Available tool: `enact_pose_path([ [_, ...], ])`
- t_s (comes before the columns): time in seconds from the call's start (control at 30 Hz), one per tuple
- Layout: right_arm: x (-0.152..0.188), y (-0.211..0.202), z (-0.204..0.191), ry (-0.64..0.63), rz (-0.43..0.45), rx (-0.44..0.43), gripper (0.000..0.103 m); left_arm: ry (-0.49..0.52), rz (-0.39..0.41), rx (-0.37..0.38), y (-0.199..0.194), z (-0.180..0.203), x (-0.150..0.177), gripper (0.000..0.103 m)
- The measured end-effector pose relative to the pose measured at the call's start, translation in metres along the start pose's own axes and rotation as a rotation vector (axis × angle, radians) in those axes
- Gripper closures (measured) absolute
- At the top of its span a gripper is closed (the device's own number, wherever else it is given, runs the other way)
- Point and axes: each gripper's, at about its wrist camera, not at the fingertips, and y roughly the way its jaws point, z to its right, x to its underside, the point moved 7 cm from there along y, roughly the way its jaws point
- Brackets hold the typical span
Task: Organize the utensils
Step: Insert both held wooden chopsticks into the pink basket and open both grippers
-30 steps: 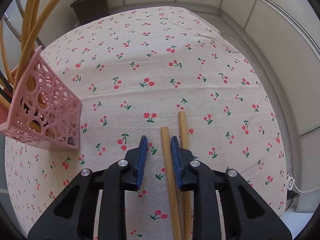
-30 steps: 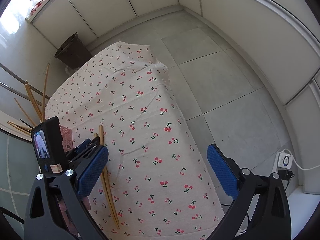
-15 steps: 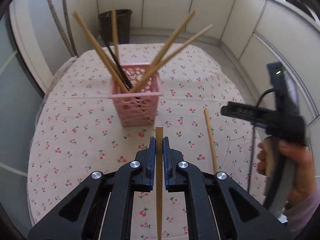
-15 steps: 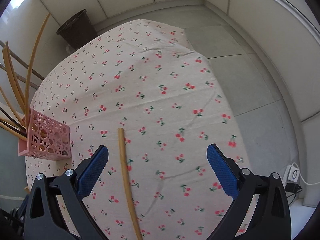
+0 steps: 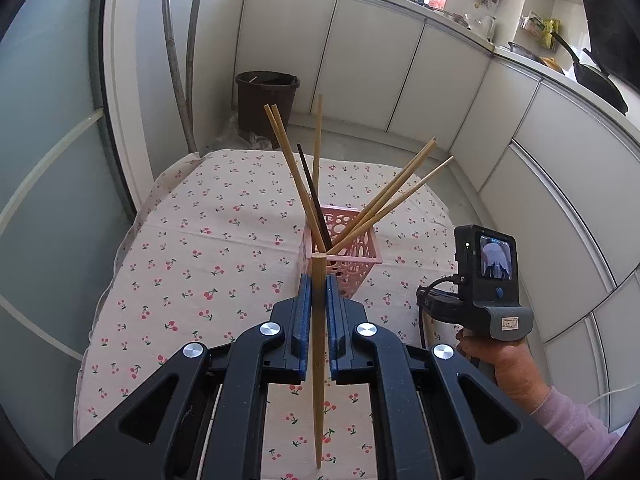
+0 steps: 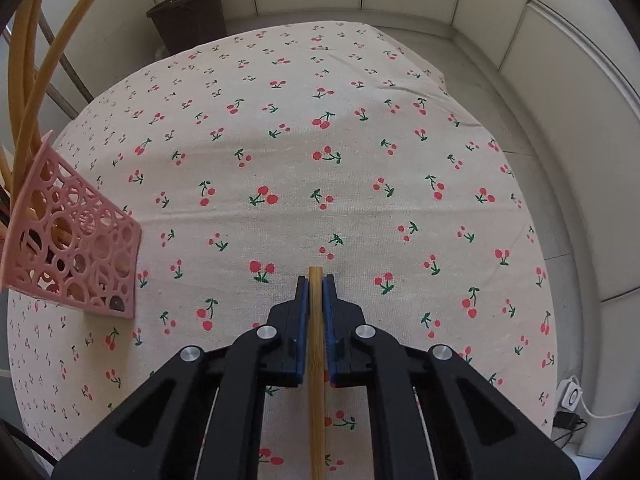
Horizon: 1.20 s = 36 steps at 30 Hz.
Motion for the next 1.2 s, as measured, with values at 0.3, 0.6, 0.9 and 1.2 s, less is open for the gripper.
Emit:
enact_pose_path([
  [0.3,0.017,-0.071,0.002,-0.019,0.118,-0.108,0.096,-0.032,0.018,0.022,-0.009,-0.006,0.0,0.096],
  [0.6,0.027,-0.183,0.021,-0.002,0.306,-0.245,0.096,-0.034,0.059,0.054,-0.033,-0.003,-0.001,0.096],
  [0.9,-0.001,-0.261,0.026,0.062,0.44,-0.385,0.096,-0.062,0.152,0.095,-0.065,0.009,-0.038,0.096],
  [1.2,-0.057,-0.327,0.026,0.12,0.599,-0.474,0.096,-0.048,0.292,0.116,-0.089,0.031,-0.116,0.096],
])
